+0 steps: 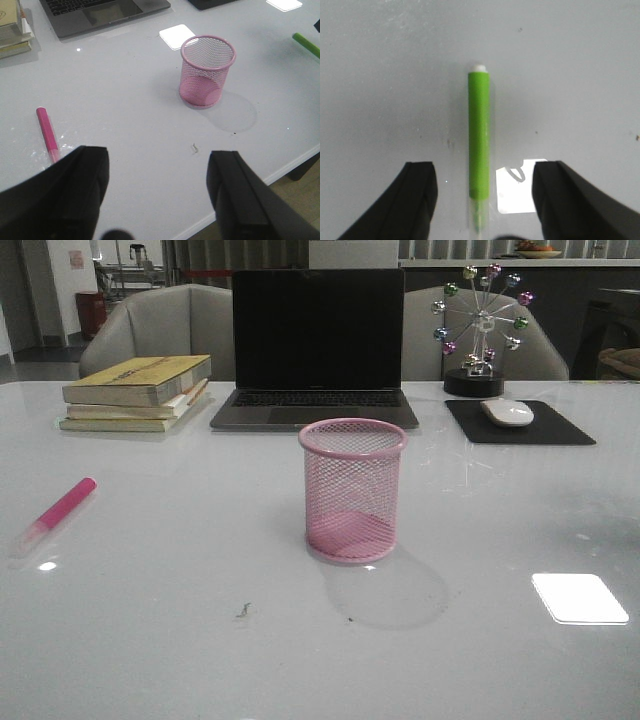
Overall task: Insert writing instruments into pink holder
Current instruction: 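Lower the right gripper onto the green marker and grasp it upright, then lift the green marker and carry it over the pink mesh holder, then lower the green marker into the holder, open and withdraw right gripper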
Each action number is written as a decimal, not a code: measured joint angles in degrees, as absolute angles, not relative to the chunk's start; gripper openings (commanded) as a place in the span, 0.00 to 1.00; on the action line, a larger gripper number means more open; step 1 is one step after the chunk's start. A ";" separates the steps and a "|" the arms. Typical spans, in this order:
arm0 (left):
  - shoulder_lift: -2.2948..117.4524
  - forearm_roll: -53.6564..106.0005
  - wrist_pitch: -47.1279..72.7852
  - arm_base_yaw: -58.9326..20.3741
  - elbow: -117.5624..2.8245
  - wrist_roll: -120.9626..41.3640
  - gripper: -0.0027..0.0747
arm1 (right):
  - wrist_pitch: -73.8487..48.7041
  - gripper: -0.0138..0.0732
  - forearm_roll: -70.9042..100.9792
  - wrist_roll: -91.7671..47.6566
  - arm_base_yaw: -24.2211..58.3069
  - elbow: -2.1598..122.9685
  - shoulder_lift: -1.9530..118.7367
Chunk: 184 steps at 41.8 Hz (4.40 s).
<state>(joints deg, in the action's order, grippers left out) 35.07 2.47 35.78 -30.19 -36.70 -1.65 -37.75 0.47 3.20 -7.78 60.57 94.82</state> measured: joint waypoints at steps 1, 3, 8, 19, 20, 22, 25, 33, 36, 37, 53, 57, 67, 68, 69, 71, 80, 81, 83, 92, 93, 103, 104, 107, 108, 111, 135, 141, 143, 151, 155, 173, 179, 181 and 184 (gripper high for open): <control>35.07 2.47 35.78 -30.19 -36.70 -1.65 0.62 | -37.75 0.75 0.47 3.20 -7.78 61.59 95.90; 35.07 2.47 35.78 -30.19 -36.70 -1.65 0.62 | -37.75 0.75 0.47 3.20 -7.78 63.09 98.30; 35.07 2.47 35.78 -30.19 -36.70 -1.65 0.62 | -38.08 0.75 0.47 3.20 -7.78 66.89 103.19; 35.07 2.68 35.78 -30.19 -36.70 -1.69 0.62 | -38.93 0.75 0.47 3.20 -7.78 70.81 109.09; 35.07 2.68 35.78 -30.19 -36.70 -1.69 0.62 | -38.93 0.75 0.47 3.20 -7.78 70.89 109.40; 35.07 2.68 35.78 -30.19 -36.70 -1.69 0.62 | -39.07 0.75 0.47 3.20 -7.78 71.03 109.80; 35.07 2.68 35.78 -30.19 -36.70 -1.69 0.62 | -39.07 0.75 0.47 3.20 -7.78 71.16 110.51; 35.07 2.68 35.78 -30.19 -36.70 -1.69 0.62 | -39.11 0.62 0.47 3.20 -7.78 71.16 111.22; 35.07 2.68 35.78 -30.19 -36.70 -1.69 0.62 | -39.11 0.53 0.47 3.20 -7.78 71.16 111.22; 35.07 2.68 35.78 -30.19 -36.70 -1.69 0.62 | -39.11 0.50 0.47 3.20 -7.78 71.16 111.22; 35.07 2.68 35.78 -30.19 -36.70 -1.69 0.62 | -38.98 0.37 0.47 3.20 -7.78 71.13 110.16; 35.07 2.68 35.78 -30.19 -36.70 -1.69 0.62 | -36.67 0.37 0.47 3.20 -7.22 69.90 106.75; 35.07 2.68 35.78 -30.19 -36.70 -1.69 0.62 | -21.78 0.37 0.58 3.20 0.32 59.28 89.65; 35.07 2.68 35.68 -30.19 -36.70 -1.69 0.62 | -19.97 0.37 0.58 3.20 1.66 58.14 87.94; 35.07 2.68 35.69 -30.19 -36.70 -1.69 0.62 | -17.46 0.37 0.58 3.20 2.69 56.64 85.75; 35.07 2.68 35.69 -30.19 -36.70 -1.69 0.62 | -13.61 0.37 0.58 3.20 5.26 54.43 82.60; 35.07 2.68 35.69 -30.19 -36.70 -1.69 0.62 | 8.59 0.37 0.70 3.20 17.00 45.63 72.67; 35.07 2.68 35.69 -30.19 -36.70 -1.69 0.62 | 11.35 0.37 0.70 3.20 18.09 45.13 72.38; 35.07 2.68 35.69 -30.19 -36.70 -1.69 0.62 | 15.90 0.37 0.70 3.20 20.55 44.17 72.36; 35.07 2.68 35.69 -30.19 -36.70 -1.69 0.62 | 31.98 0.37 0.70 3.20 28.06 43.42 76.45; 35.07 2.68 35.69 -30.19 -36.70 -1.69 0.62 | 33.86 0.37 0.70 3.20 28.52 43.42 77.76; 35.07 2.68 35.69 -30.19 -36.70 -1.69 0.62 | 45.50 0.37 -3.40 3.20 29.70 43.42 88.53; 35.07 2.68 35.69 -30.19 -36.70 -1.69 0.62 | 45.98 0.37 -3.71 3.20 29.70 43.42 89.56; 35.07 2.68 35.69 -30.19 -36.70 -1.69 0.62 | 46.82 0.37 -4.42 3.20 29.70 43.42 92.88; 35.07 2.68 35.69 -30.19 -36.70 -1.69 0.62 | 46.82 0.37 -4.53 3.20 29.70 43.42 94.17; 35.07 2.68 35.69 -30.19 -36.70 -1.69 0.62 | 46.82 0.37 -4.54 3.20 29.70 43.42 97.46; 35.07 2.68 35.69 -30.19 -36.70 -1.69 0.62 | 36.51 0.69 -4.62 3.20 29.70 43.42 94.75; 35.07 2.68 35.69 -30.19 -36.70 -1.69 0.62 | 17.11 0.69 -4.62 3.20 29.70 43.42 82.28; 35.07 2.68 35.69 -30.19 -36.70 -1.69 0.62 | 10.18 0.69 -4.62 3.20 29.70 43.42 78.07; 35.07 2.68 35.69 -30.19 -36.70 -1.69 0.62 | -13.99 0.69 -4.47 3.20 29.70 43.42 62.18; 35.07 2.68 35.69 -30.19 -36.70 -1.69 0.62 | -22.79 0.69 -3.43 3.20 29.70 43.19 56.18; 39.61 2.68 41.67 -28.58 -38.75 -1.35 0.63 | -34.76 0.69 -2.24 3.20 29.70 38.92 41.96; 48.47 2.56 45.85 -24.01 -42.92 -1.31 0.63 | -34.76 0.69 -2.14 3.20 29.70 38.61 41.96; 51.35 2.44 46.22 -22.34 -43.93 -1.31 0.63 | -34.76 0.69 -2.14 3.20 29.70 38.61 41.96; 56.58 2.44 46.20 -19.49 -45.77 -1.31 0.63 | -34.76 0.69 -2.14 3.20 29.70 38.61 41.96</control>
